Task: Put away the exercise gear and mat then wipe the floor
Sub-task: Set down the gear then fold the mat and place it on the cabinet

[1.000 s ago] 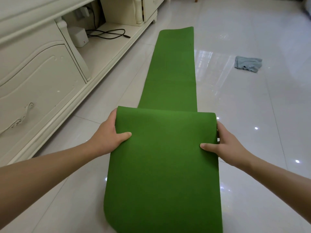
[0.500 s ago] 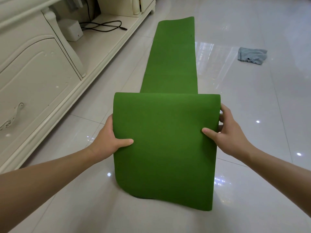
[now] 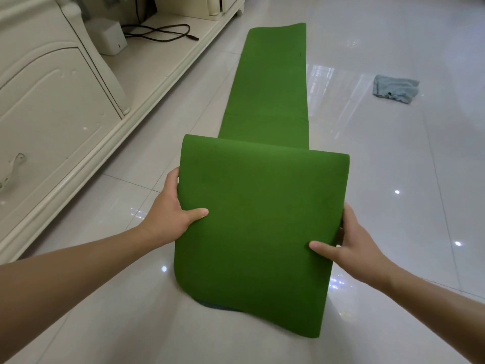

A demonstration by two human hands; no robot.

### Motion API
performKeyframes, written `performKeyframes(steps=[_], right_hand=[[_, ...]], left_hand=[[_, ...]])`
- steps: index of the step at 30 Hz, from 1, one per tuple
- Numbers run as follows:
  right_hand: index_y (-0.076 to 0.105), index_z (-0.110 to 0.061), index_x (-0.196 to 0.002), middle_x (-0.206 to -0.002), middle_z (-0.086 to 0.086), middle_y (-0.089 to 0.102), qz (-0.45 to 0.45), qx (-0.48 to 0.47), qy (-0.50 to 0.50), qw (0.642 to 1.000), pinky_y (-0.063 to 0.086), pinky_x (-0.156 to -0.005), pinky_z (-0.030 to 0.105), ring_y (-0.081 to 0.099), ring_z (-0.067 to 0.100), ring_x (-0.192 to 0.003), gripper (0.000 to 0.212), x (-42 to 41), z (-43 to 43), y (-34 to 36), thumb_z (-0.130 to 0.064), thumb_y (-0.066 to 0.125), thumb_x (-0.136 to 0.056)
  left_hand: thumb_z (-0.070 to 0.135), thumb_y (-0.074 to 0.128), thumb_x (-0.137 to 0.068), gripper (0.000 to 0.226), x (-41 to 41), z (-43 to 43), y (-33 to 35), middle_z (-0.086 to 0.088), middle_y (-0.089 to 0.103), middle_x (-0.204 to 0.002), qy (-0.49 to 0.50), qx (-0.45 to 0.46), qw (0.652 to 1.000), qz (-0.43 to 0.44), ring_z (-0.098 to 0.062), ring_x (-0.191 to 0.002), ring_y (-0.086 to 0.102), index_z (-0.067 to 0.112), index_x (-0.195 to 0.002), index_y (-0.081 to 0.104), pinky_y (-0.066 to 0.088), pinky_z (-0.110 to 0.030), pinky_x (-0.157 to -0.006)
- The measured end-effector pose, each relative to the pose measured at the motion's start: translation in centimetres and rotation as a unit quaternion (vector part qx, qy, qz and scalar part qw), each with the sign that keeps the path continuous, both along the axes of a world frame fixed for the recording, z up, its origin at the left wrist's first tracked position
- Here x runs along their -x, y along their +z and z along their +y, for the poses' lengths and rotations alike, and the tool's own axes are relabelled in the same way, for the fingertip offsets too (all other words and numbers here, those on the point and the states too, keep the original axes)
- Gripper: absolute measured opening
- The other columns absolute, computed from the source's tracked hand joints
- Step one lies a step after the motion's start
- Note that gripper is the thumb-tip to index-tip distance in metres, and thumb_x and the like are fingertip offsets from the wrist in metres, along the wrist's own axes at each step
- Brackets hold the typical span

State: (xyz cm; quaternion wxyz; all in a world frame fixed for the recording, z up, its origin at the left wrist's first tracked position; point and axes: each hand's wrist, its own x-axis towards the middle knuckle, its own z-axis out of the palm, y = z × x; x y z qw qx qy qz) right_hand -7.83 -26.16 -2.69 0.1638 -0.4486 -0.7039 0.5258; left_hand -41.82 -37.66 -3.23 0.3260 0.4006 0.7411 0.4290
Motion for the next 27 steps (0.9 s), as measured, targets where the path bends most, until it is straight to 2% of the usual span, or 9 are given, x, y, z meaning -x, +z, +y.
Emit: performKeyframes(steps=[5,9,12,15,19,21,23,25,27], right_hand=[[0.020,-0.043,-0.145,-0.123,-0.027,0.057,0.004,-0.028,-0.027,0.999,0.052,-0.085,0.019,0.061,-0.003,-0.107,0.089,0.8,0.9,0.2,-0.010,0.074,-0.083],[0.019,-0.045,-0.144,-0.122,-0.016,0.059,-0.004,-0.046,-0.045,0.998,0.055,-0.081,0.023,0.067,0.006,-0.098,0.086,1.6,1.4,0.5,-0.011,0.072,-0.085],[0.020,-0.043,-0.143,-0.117,-0.019,0.056,-0.007,-0.041,-0.061,0.997,0.056,-0.073,0.020,0.068,0.003,-0.091,0.083,2.2,1.7,0.6,-0.010,0.070,-0.086],[0.028,-0.042,-0.131,-0.114,-0.022,0.056,-0.009,-0.034,-0.080,0.996,0.056,-0.063,0.022,0.069,0.003,-0.079,0.069,2.5,1.8,0.6,-0.013,0.071,-0.086],[0.032,-0.038,-0.125,-0.111,-0.013,0.060,-0.024,-0.013,-0.095,0.995,0.056,-0.064,0.027,0.071,0.007,-0.075,0.055,2.1,1.2,0.1,-0.025,0.069,-0.088],[0.032,-0.036,-0.126,-0.114,-0.009,0.061,-0.029,-0.006,-0.095,0.995,0.056,-0.068,0.027,0.071,0.008,-0.075,0.052,1.7,1.0,0.1,-0.026,0.067,-0.089],[0.031,-0.036,-0.126,-0.116,-0.006,0.061,-0.037,-0.010,-0.093,0.995,0.057,-0.071,0.034,0.072,0.010,-0.075,0.051,1.5,1.1,0.4,-0.029,0.066,-0.090],[0.032,-0.039,-0.123,-0.115,-0.006,0.061,-0.041,-0.020,-0.092,0.995,0.059,-0.075,0.041,0.072,0.014,-0.080,0.049,1.5,1.5,1.0,-0.032,0.066,-0.089],[0.032,-0.040,-0.121,-0.112,-0.010,0.061,-0.041,-0.029,-0.089,0.995,0.058,-0.079,0.041,0.070,0.015,-0.087,0.048,1.6,1.6,1.8,-0.033,0.066,-0.089]], left_hand=[[0.009,0.080,-0.080,0.087,0.2,0.3,0.1,0.026,0.053,-0.124,0.012,-0.022,1.000,0.005,0.010,-0.108,0.056,0.043,-0.142,0.029,0.049,-0.017,-0.085],[0.011,0.083,-0.077,0.091,1.1,-0.6,-0.4,0.023,0.056,-0.128,0.003,-0.015,1.000,-0.021,-0.005,-0.115,0.059,0.046,-0.142,0.032,0.054,-0.029,-0.090],[0.003,0.085,-0.072,0.096,1.4,-1.5,-1.1,0.022,0.058,-0.125,-0.013,0.015,0.999,-0.031,-0.004,-0.112,0.061,0.045,-0.141,0.033,0.055,-0.027,-0.089],[0.000,0.080,-0.077,0.093,1.5,-1.9,-1.5,0.017,0.061,-0.124,-0.022,0.031,0.998,-0.056,-0.009,-0.113,0.063,0.051,-0.138,0.031,0.056,-0.038,-0.094],[0.003,0.078,-0.080,0.091,1.4,-1.7,-1.4,0.009,0.062,-0.126,-0.024,0.035,0.997,-0.063,-0.019,-0.115,0.063,0.054,-0.138,0.030,0.055,-0.048,-0.094],[0.004,0.079,-0.080,0.090,1.2,-1.5,-1.0,0.008,0.062,-0.125,-0.029,0.033,0.998,-0.048,-0.020,-0.112,0.065,0.052,-0.138,0.030,0.057,-0.047,-0.091],[0.004,0.079,-0.080,0.089,1.0,-1.3,-0.5,0.009,0.063,-0.122,-0.032,0.028,0.999,-0.032,-0.018,-0.107,0.067,0.050,-0.139,0.030,0.059,-0.040,-0.086],[0.004,0.078,-0.080,0.088,0.8,-1.1,0.4,0.011,0.063,-0.119,-0.029,0.019,0.999,-0.021,-0.015,-0.104,0.068,0.045,-0.141,0.029,0.060,-0.032,-0.082],[0.006,0.079,-0.080,0.087,0.8,-1.1,1.4,0.012,0.062,-0.119,-0.031,0.015,0.999,-0.008,-0.013,-0.103,0.068,0.042,-0.142,0.029,0.059,-0.030,-0.081]])
